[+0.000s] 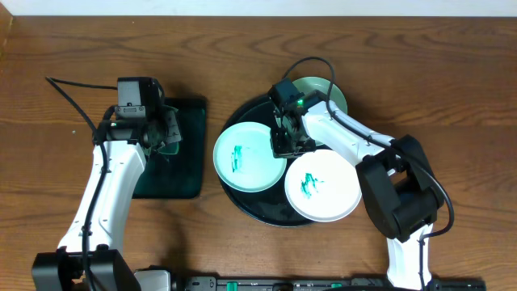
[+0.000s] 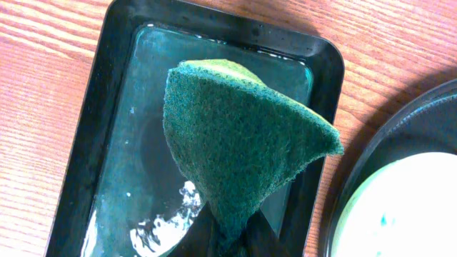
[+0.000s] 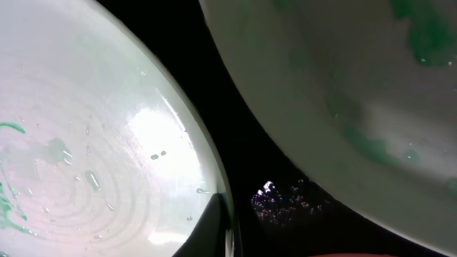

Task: Clean dirty plates on tray and stack at the side
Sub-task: 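Carry the sponge with the left gripper to the right-held plate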

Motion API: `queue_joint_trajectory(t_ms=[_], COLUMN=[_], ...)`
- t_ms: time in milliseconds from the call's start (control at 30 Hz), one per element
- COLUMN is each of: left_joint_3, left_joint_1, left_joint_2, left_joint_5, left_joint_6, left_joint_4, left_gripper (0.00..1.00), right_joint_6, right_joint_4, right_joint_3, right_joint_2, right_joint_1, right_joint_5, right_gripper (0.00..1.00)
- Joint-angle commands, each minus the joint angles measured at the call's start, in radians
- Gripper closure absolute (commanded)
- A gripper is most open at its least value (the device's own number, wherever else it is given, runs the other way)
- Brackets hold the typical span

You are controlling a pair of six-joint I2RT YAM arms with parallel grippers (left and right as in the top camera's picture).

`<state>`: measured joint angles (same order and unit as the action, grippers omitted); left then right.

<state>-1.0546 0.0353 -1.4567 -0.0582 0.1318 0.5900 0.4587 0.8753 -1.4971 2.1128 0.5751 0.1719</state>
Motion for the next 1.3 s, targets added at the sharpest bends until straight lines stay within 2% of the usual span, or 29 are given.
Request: queue_joint_trajectory(t_ms=[0,233,600,900,967,1033,1133,1267], left_joint_3=[-0.018,-0.018,-0.018,-0.016,-0.016,-0.016,-0.016,-0.014], left_joint_1=[-0.003,-0.003,-0.003,-0.003,-0.003,-0.002,0.009,0.012], left_joint_2=[0.009,0.009,0.009,0.009,0.006,-0.002,-0.041,-0.109], left_joint_5=[-0.01,-0.01,-0.01,-0.009,0.014,0.087,0.108,0.107], left_joint_6=[-0.016,-0.042,-0.068,-0.068,-0.042,0.026,0.108,0.115], left_joint_4=[-0.01,-0.02,-0.163,-0.159,-0.12,-0.037,0.129,0.214], left_gripper=[0.93,0.93,0.93,0.93,0.93,0.93,0.93,0.93], right_joint_6=[-0.022,-0.022,-0.027,-0.03,-0.03,-0.03,-0.03,-0.03], right_joint_4=[0.014,0.014,0.018,0.018,0.018,0.018,0.018,0.013], right_joint_3=[0.039,0.039,0.039,0.039,0.039,0.039,0.039,0.039], right_joint_2=[0.027,0.027,0.027,0.027,0.027,0.027,0.027,0.027], right_joint_1=[0.008,0.008,0.008,0.008,0.008,0.009,0.009,0.009], right_joint_5=[-0.012,-0.013,-0.01,-0.01,-0.01,-0.01,-0.006,-0.006], right_gripper=[0.99,0.99,0.99,0.99,0.99,0.99,0.99,0.99])
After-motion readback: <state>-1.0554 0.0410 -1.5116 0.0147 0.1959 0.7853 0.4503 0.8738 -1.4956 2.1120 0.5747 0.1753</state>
